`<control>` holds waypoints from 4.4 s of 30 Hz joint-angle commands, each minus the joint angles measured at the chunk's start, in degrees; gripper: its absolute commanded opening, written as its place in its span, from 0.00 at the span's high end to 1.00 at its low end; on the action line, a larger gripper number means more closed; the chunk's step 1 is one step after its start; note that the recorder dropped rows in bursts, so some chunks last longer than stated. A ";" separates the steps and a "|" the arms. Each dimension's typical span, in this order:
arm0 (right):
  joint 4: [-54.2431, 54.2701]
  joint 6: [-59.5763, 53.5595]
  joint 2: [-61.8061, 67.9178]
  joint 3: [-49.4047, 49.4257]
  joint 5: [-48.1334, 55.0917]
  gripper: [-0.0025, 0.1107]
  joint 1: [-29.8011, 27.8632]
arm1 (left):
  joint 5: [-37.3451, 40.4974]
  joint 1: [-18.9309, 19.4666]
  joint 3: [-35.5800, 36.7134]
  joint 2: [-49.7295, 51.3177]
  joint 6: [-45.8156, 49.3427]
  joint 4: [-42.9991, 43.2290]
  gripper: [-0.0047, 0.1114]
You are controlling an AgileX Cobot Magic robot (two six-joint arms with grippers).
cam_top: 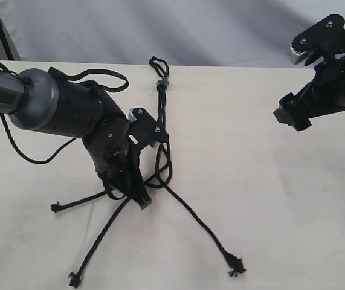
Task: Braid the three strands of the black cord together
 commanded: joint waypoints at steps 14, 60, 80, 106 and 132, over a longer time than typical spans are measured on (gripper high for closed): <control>0.78 0.17 -0.39 0.08 -0.15 0.16 -0.26 | 0.02 -6.50 0.18 -5.07 8.38 -17.43 0.96; 22.83 -5.02 2.54 -3.50 12.21 0.16 27.92 | 5.74 11.44 7.29 -29.04 5.66 -10.83 0.40; -5.23 28.07 19.71 -3.39 18.24 0.28 43.13 | -0.68 12.13 9.50 -29.15 5.66 -9.90 0.40; -34.61 24.59 21.98 -4.65 8.62 0.96 35.10 | -1.75 12.13 9.50 -29.15 5.66 -9.90 0.40; -9.86 -2.06 23.49 -4.65 19.93 0.96 39.65 | -1.75 12.13 9.50 -29.15 5.66 -10.02 0.40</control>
